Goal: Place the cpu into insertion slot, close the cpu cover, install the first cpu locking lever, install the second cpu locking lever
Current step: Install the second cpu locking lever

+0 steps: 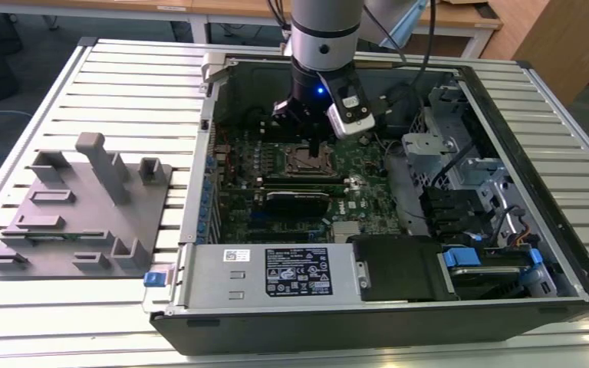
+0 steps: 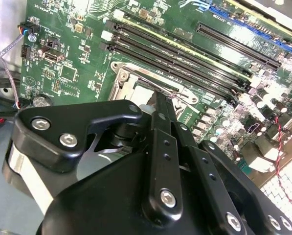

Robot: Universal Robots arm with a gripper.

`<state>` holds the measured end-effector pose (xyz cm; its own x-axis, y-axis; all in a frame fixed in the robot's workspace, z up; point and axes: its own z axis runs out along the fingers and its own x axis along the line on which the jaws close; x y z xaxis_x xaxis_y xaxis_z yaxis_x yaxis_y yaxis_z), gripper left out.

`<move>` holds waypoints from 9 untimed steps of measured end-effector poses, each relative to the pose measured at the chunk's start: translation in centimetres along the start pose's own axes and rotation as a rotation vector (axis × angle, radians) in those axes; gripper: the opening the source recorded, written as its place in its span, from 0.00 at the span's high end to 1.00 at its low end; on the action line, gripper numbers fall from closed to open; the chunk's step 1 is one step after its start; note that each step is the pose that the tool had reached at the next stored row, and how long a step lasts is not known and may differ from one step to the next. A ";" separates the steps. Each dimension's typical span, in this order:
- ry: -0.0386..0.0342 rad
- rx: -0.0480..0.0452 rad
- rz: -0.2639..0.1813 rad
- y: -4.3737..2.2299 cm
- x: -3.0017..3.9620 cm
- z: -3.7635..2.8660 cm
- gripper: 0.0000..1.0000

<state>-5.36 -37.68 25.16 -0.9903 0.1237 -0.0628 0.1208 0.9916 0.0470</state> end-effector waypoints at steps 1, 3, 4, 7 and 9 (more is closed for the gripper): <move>0.0000 0.0000 0.000 -0.03 0.00 0.06 0.90; 0.0001 0.0002 0.000 -0.09 0.01 0.20 0.90; 0.0002 0.0004 0.000 -0.09 0.01 0.19 0.90; 0.0001 0.0004 0.000 -0.09 0.01 0.21 0.90; 0.0000 0.0000 0.000 -0.28 -0.02 0.22 0.90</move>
<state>-5.36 -37.95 24.92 -0.9904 0.1234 -0.0629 0.1206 0.9916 0.0470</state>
